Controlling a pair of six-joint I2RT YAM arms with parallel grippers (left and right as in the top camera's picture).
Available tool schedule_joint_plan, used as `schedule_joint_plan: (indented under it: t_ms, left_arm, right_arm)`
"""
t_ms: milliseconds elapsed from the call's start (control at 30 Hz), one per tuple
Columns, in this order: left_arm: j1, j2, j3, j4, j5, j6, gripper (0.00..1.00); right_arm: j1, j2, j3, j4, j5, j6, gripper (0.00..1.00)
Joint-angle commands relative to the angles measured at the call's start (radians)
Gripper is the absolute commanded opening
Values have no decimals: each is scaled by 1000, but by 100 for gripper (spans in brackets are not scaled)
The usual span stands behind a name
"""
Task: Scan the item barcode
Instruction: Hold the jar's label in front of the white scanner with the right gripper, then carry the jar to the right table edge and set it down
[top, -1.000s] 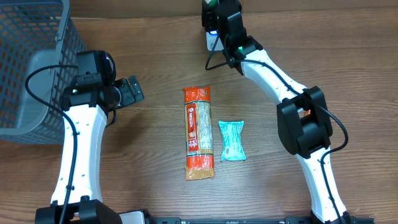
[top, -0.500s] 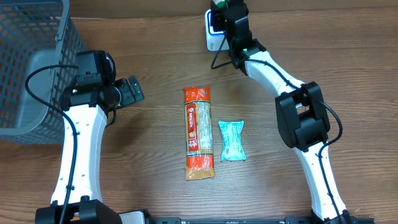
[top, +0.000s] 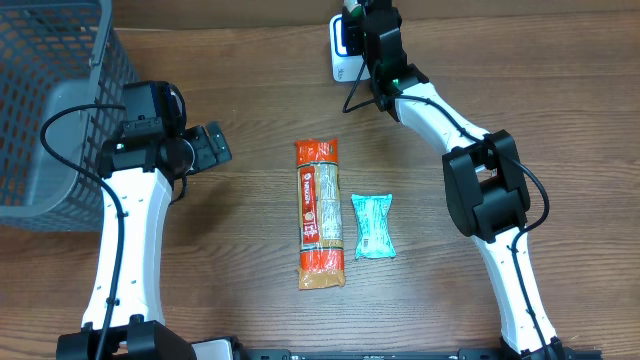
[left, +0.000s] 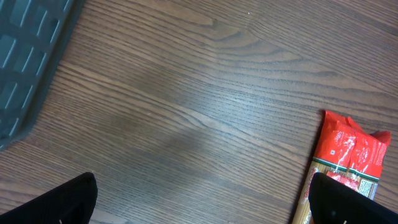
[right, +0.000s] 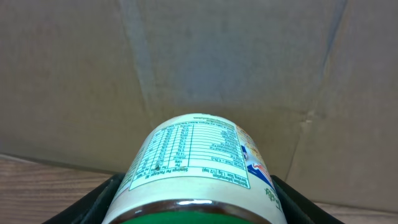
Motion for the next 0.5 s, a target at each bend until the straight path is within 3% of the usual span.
schedule_joint_plan:
  t_ms: [0,467]
  left_arm:
    - [-2,0,5,0,4,11,100]
    - [-2,0,5,0,4,11,100]
  right_arm:
    - [11,-15,20,12,8,-74,34]
    - [19,-51,21,3,3,-82,38]
